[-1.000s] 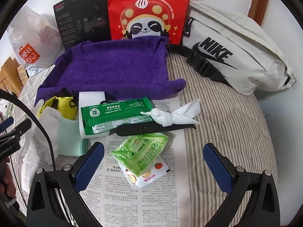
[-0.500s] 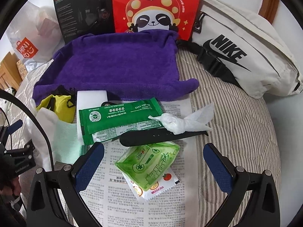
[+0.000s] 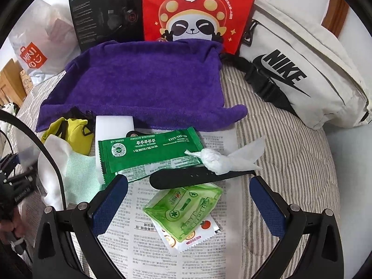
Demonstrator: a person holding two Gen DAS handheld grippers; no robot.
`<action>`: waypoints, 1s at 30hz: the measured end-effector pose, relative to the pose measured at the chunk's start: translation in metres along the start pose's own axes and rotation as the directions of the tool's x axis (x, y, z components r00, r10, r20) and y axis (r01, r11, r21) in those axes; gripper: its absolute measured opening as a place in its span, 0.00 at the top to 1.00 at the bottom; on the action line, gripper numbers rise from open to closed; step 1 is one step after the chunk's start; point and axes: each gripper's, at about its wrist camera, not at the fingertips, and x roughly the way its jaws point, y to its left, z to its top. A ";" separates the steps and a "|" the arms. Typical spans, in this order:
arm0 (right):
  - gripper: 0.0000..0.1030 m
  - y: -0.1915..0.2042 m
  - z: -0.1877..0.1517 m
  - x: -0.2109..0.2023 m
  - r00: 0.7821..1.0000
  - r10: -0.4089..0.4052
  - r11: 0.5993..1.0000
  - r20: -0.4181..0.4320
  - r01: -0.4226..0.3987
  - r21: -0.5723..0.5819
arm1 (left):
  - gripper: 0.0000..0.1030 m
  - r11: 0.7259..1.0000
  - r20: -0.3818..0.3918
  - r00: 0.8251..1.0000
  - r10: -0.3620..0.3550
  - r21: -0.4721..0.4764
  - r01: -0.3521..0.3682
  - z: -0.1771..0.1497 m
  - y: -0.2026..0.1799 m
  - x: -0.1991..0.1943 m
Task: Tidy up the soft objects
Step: 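Lower the left tool onto the white mesh bag and close it, then lift the mesh bag with the left tool while the right tool grasps the white tissue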
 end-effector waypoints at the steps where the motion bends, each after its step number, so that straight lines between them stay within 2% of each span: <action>1: 0.00 -0.001 -0.001 -0.001 1.000 0.002 1.000 0.004 -0.002 -0.001 | 0.79 1.000 -0.001 1.000 0.001 -0.014 -0.001 0.001 0.006 0.000; 3: 0.00 -0.003 -0.002 -0.004 1.000 0.003 1.000 0.010 -0.003 -0.003 | 0.82 0.999 -0.009 1.000 -0.007 -0.046 0.007 0.004 0.019 -0.002; 4: 0.00 -0.004 -0.003 -0.005 1.000 0.003 1.000 0.012 -0.003 -0.003 | 0.89 0.998 -0.004 1.000 -0.008 -0.068 0.008 0.004 0.026 -0.005; 5: 0.00 -0.006 -0.003 -0.006 1.000 0.002 1.000 0.013 -0.002 -0.004 | 0.90 0.997 0.000 1.000 -0.012 -0.081 0.012 0.005 0.031 -0.007; 9: 0.00 -0.014 -0.009 -0.007 1.000 -0.026 1.000 0.003 0.026 0.000 | 0.90 0.995 0.016 1.000 0.001 -0.097 0.001 0.006 0.043 -0.018; 12: 0.00 -0.020 -0.013 -0.007 1.000 -0.030 0.999 -0.004 0.030 0.016 | 0.90 0.993 0.022 0.999 -0.041 -0.111 0.043 0.006 0.048 -0.025; 18: 0.00 -0.021 -0.018 -0.010 1.000 0.009 1.000 0.024 -0.009 0.013 | 0.90 0.988 0.042 0.993 -0.114 -0.096 0.117 0.009 0.036 -0.035; 22: 0.00 -0.020 -0.021 -0.004 0.998 0.044 0.999 0.034 -0.045 0.006 | 0.90 0.985 0.015 0.988 -0.153 -0.082 0.154 0.006 0.023 -0.023; 27: 0.00 -0.029 -0.023 0.019 0.999 -0.003 1.000 0.043 0.004 -0.013 | 0.90 0.985 -0.032 0.986 -0.163 -0.070 0.161 0.002 0.011 -0.005; 30: 0.00 -0.034 -0.024 0.027 0.999 -0.002 1.000 0.043 0.003 -0.022 | 0.90 0.985 -0.032 0.986 -0.164 -0.056 0.162 0.002 0.005 -0.002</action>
